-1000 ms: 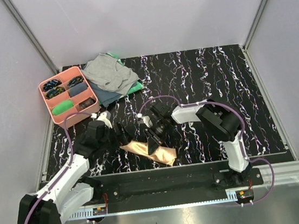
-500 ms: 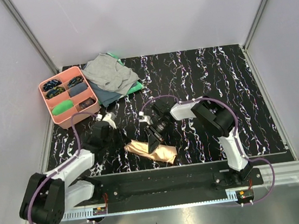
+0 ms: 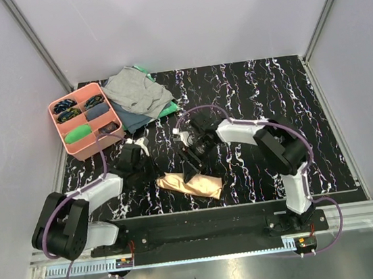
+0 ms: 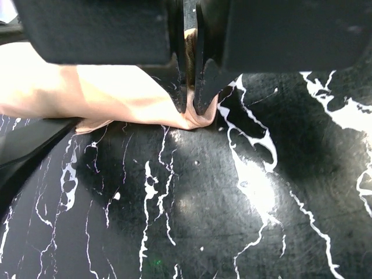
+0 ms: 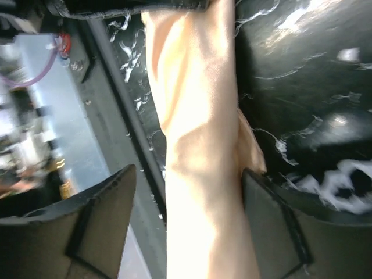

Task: Fold the napkin, place the utensils inside, and roll it up
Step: Roll the napkin with the utensil

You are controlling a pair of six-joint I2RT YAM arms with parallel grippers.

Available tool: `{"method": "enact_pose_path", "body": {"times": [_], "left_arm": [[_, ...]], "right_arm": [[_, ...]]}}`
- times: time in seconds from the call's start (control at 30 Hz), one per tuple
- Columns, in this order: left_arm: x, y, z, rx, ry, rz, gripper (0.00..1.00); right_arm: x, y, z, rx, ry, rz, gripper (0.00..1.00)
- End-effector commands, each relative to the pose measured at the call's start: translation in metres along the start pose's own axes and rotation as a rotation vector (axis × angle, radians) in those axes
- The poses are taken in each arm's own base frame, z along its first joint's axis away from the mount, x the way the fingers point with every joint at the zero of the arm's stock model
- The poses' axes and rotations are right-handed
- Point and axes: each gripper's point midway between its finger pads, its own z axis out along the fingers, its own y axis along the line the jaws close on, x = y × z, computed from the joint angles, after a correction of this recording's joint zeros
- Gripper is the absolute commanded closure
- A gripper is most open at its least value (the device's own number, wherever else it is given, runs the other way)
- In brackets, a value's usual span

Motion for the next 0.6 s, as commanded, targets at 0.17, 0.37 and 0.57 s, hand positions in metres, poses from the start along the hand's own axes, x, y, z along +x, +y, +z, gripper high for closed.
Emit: {"method": "enact_pose_path", "body": {"times": [0.17, 0.37, 0.57], "left_arm": [[0.001, -0.004, 0.003, -0.004, 0.074, 0.022, 1.00], [-0.003, -0.007, 0.004, -0.010, 0.091, 0.020, 1.00], [-0.002, -0.010, 0.004, 0.001, 0.108, 0.016, 1.00]], "right_arm": [[-0.043, 0.007, -0.052, 0.463, -0.230, -0.391, 0.02], [-0.032, 0.011, -0.023, 0.631, -0.213, -0.549, 0.00], [-0.015, 0.009, 0.007, 0.662, -0.152, -0.596, 0.00]]}}
